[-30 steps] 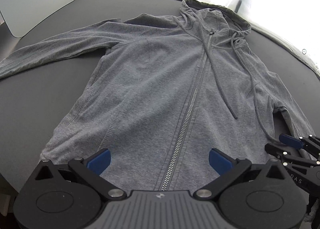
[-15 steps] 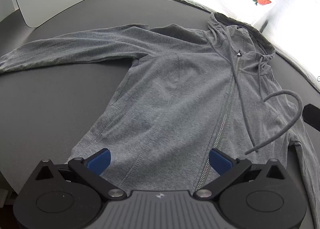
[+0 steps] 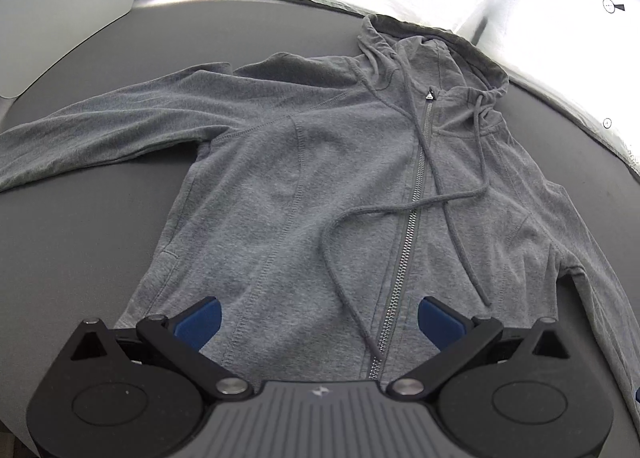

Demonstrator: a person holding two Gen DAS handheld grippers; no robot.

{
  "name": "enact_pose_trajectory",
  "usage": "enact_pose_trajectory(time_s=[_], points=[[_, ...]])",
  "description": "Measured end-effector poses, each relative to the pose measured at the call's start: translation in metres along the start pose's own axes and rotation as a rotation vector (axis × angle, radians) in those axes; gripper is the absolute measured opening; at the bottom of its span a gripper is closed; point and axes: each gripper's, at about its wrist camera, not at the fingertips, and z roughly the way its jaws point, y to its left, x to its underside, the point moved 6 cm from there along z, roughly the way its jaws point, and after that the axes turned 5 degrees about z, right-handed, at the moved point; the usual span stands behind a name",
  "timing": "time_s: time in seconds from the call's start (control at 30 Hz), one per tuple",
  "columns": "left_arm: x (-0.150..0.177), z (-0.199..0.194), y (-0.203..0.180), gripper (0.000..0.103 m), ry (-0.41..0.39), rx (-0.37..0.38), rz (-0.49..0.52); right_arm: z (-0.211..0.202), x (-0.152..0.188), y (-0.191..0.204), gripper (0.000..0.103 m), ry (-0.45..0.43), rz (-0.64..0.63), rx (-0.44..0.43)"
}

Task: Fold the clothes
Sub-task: 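Move the open right gripper over the hoodie to a sleeve cuff, then close the right gripper on the sleeve cuff, then carry the sleeve across the hoodie body with the right gripper and release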

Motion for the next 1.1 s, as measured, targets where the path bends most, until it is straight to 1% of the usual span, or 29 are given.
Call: enact_pose_trajectory(time_s=[0.1, 0.2, 0.27, 0.37, 0.4, 0.47, 0.53, 0.67, 0.73, 0.77, 0.8, 0.83, 0.87, 0.9, 0.93, 1.1], points=[[0.011, 0.000, -0.030, 0.103, -0.016, 0.034, 0.091, -0.026, -0.009, -0.057, 0.077, -0.105, 0.132, 0.088], [0.022, -0.003, -0.062, 0.103, -0.062, 0.092, 0.173, -0.051, -0.015, -0.106, 0.078, -0.198, 0.189, 0.181], [0.030, -0.004, -0.082, 0.103, -0.069, 0.116, 0.209, -0.063, -0.018, -0.130, 0.078, -0.238, 0.170, 0.241], [0.041, -0.001, -0.107, 0.103, -0.064, 0.113, 0.249, -0.074, -0.022, -0.160, 0.078, -0.271, 0.110, 0.335], [0.044, 0.000, -0.111, 0.103, -0.060, 0.109, 0.251, -0.076, -0.025, -0.171, 0.078, -0.279, 0.100, 0.368], [0.048, 0.001, -0.116, 0.103, -0.050, 0.101, 0.237, -0.079, -0.029, -0.188, 0.078, -0.302, 0.124, 0.406], [0.052, 0.003, -0.121, 0.103, -0.041, 0.093, 0.223, -0.081, -0.034, -0.203, 0.078, -0.321, 0.167, 0.416], [0.059, 0.006, -0.130, 0.103, -0.021, 0.078, 0.194, -0.076, -0.043, -0.225, 0.077, -0.303, 0.210, 0.433], [0.062, 0.006, -0.130, 0.103, -0.011, 0.064, 0.178, -0.074, -0.046, -0.230, 0.078, -0.306, 0.224, 0.433], [0.062, 0.004, -0.127, 0.103, -0.005, 0.056, 0.173, -0.074, -0.049, -0.231, 0.076, -0.312, 0.228, 0.431], [0.063, 0.004, -0.127, 0.103, -0.002, 0.051, 0.168, -0.073, -0.051, -0.232, 0.069, -0.319, 0.229, 0.436], [0.065, 0.004, -0.127, 0.103, 0.002, 0.047, 0.163, -0.073, -0.053, -0.233, 0.053, -0.326, 0.219, 0.466], [0.066, 0.004, -0.127, 0.103, 0.006, 0.045, 0.160, -0.073, -0.055, -0.233, 0.043, -0.327, 0.213, 0.492], [0.067, 0.004, -0.128, 0.103, 0.010, 0.043, 0.158, -0.076, -0.056, -0.231, 0.035, -0.332, 0.220, 0.482], [0.067, 0.004, -0.128, 0.103, 0.013, 0.041, 0.158, -0.078, -0.058, -0.230, 0.018, -0.337, 0.228, 0.473], [0.067, -0.002, -0.126, 0.103, -0.001, 0.031, 0.181, -0.088, -0.068, -0.221, 0.009, -0.362, 0.258, 0.421]])
